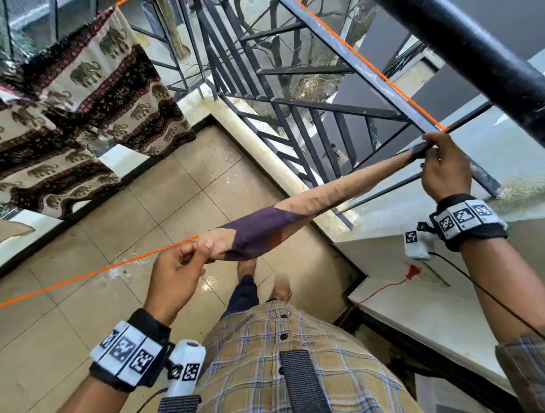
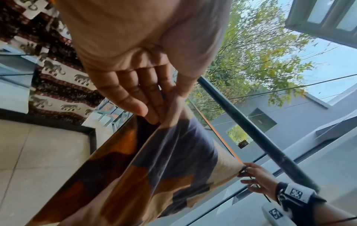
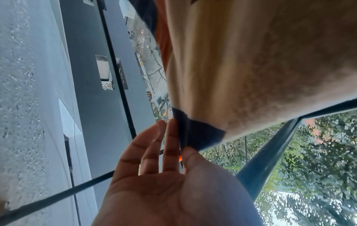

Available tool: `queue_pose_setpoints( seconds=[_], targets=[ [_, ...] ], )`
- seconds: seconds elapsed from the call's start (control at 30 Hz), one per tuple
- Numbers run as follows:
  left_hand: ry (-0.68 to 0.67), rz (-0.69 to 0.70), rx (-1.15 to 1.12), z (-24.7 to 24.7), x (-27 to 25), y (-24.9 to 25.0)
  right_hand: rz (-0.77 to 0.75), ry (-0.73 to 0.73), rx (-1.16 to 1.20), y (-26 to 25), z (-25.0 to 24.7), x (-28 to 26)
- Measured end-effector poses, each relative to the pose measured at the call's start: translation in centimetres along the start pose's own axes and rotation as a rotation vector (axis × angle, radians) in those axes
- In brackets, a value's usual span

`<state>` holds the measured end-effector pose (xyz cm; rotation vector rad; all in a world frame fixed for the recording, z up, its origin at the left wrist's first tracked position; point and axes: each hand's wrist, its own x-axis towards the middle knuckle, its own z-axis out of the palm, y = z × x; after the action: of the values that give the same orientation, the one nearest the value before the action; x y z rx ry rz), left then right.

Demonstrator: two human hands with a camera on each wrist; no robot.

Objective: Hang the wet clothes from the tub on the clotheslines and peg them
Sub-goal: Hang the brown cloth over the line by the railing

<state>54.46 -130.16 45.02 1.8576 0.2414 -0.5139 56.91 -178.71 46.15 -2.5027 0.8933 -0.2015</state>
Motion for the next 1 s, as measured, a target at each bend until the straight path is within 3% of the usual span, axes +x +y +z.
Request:
queue_pose_setpoints(
  seconds=[0.1,0.17,0.33,0.43,0.53,0.63,0.8,1.0],
  targets=[
    [0.061,0.049,-0.019,-1.3,0.3,2.2,-0.005,-0.098,-0.092,-0.2,-0.7,0.6],
    [0.098,0.063,0.094,-1.7,1.3,2.5,0.013,-0.125,-0.192,-0.7,-1.4,0.9],
    [0.232,0.088,0.605,-1.8,2.9,2.4,0.045,-0.046,-0.231,-1.9,-3.1,1.6],
    [0.262,0.107,0.624,-1.4,2.6,2.1,0.077,-0.021,-0.172,-1.8,-3.2,1.4],
    [0.236,0.315,0.623,-1.4,2.2,1.6,0.095,0.049,-0.066,-1.3,-2.9,0.6],
    [0.181,0.511,0.769,-1.2,2.3,1.0,0.051,0.055,0.05,-0.8,-2.2,-0.4],
    [0.113,0.495,0.906,-0.5,2.6,0.7,0.012,0.018,0.118,-0.4,-1.0,-0.2],
    [0.085,0.517,0.821,0.4,3.1,0.0,0.079,0.022,-0.079,-1.5,-1.9,2.1]
  ],
)
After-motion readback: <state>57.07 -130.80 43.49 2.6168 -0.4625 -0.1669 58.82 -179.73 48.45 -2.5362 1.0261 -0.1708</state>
